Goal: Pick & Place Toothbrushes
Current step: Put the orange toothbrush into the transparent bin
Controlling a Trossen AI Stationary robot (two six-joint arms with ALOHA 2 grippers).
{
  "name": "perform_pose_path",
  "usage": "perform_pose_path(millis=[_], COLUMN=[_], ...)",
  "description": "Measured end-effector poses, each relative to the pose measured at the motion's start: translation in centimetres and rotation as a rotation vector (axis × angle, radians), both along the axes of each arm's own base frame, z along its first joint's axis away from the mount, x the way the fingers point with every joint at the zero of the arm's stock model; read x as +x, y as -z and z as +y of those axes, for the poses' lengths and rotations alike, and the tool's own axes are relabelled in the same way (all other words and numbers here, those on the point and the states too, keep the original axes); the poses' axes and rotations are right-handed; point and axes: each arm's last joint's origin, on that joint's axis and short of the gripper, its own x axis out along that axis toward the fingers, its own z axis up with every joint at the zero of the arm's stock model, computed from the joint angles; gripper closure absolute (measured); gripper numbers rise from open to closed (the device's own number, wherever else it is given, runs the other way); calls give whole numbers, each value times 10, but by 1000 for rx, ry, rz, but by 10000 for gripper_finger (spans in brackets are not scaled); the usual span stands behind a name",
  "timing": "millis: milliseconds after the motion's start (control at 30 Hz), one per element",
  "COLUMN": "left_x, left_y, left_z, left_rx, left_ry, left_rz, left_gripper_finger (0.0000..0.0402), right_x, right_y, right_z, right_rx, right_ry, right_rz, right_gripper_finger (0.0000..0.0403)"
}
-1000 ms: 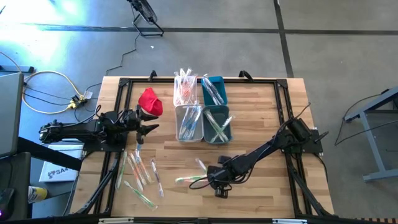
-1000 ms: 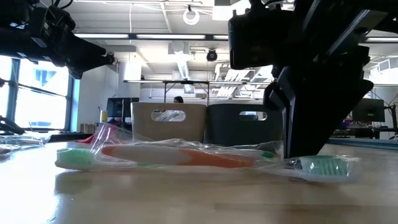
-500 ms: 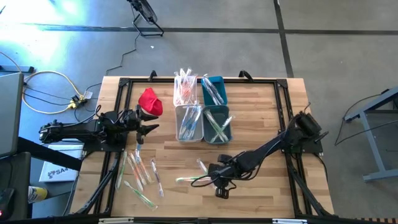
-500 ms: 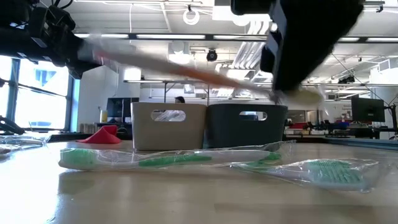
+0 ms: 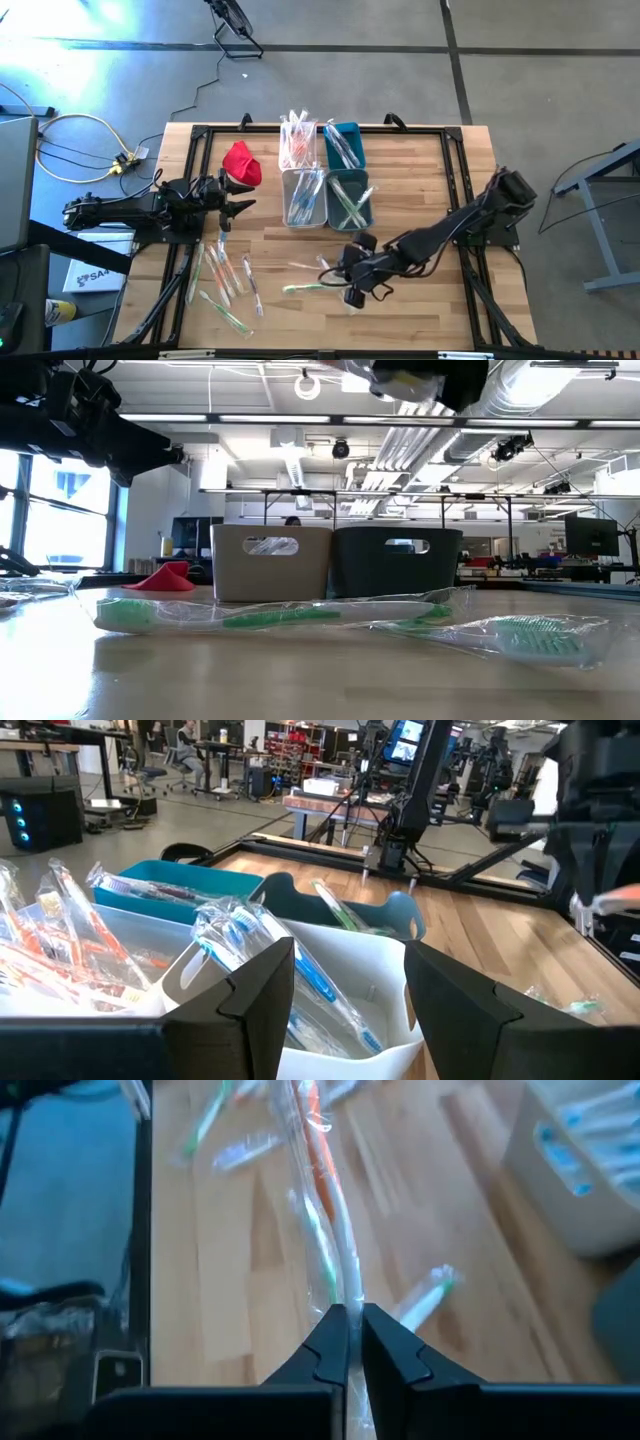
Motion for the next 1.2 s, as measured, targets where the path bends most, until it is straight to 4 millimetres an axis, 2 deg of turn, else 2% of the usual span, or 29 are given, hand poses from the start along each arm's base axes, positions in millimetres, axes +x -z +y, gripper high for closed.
perform_pose_path(millis=[267, 533, 833, 1000, 1200], left_x=[0, 0, 0, 0, 0], left_y=[-1, -1, 0, 0, 0], left_z=[0, 0, 0, 0, 0], left_rx=[1, 1, 0, 0, 0], left_ry=[0, 0, 0, 0, 0], left_rz=[-8, -7, -2, -2, -2], left_gripper_finger=[213, 213, 213, 213, 213], right_x=[2, 18, 38, 50, 54], right_y=[-6, -8, -17, -26, -33], right_z=[-7, -41, -97, -137, -189], right_rx=[-41, -28, -86, -89, -110], right_ry=[67, 165, 240, 259, 344], right_rz=[-50, -73, -157, -249, -319], right_gripper_finger=[396, 397, 397, 397, 397])
